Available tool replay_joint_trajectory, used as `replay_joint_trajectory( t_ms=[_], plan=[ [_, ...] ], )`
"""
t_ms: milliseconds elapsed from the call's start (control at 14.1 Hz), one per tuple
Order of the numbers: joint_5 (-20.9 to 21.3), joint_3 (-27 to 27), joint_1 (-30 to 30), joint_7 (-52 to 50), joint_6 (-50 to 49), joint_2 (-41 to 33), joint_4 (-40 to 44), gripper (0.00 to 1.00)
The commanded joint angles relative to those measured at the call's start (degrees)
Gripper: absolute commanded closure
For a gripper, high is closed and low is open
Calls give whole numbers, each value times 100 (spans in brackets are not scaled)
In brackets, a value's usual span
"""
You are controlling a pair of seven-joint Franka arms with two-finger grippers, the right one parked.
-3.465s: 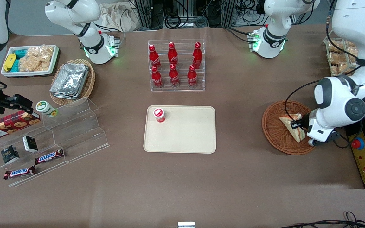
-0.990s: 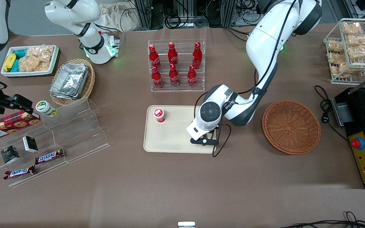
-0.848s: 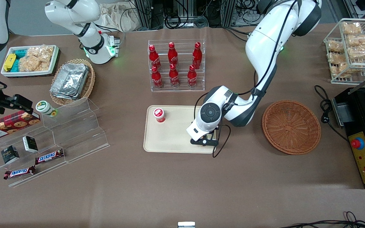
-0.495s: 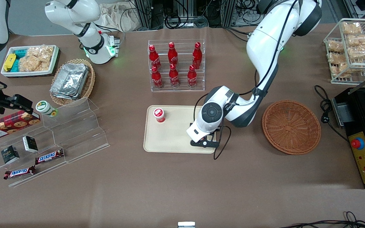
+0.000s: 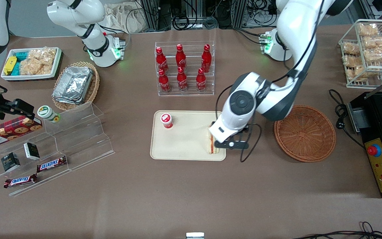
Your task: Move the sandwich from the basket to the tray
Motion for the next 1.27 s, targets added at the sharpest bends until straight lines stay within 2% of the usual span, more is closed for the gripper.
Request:
replay_joint_trajectory(
  t_ms=[0, 212, 354, 495, 848, 1202],
  plan=[
    [-278, -15, 442, 533, 130, -1389, -1549, 0],
    [-314, 11, 846, 1339, -18, -2137, -2061, 0],
    [-568, 11, 1241, 1806, -421, -2350, -2001, 0],
    [-639, 20, 1489, 1992, -799, -2499, -1843, 0],
    [-639, 47, 2138, 2028, -2143, -2447, -650, 0],
    [-639, 55, 2772, 2002, -2867, -1719, 643, 0]
  ],
)
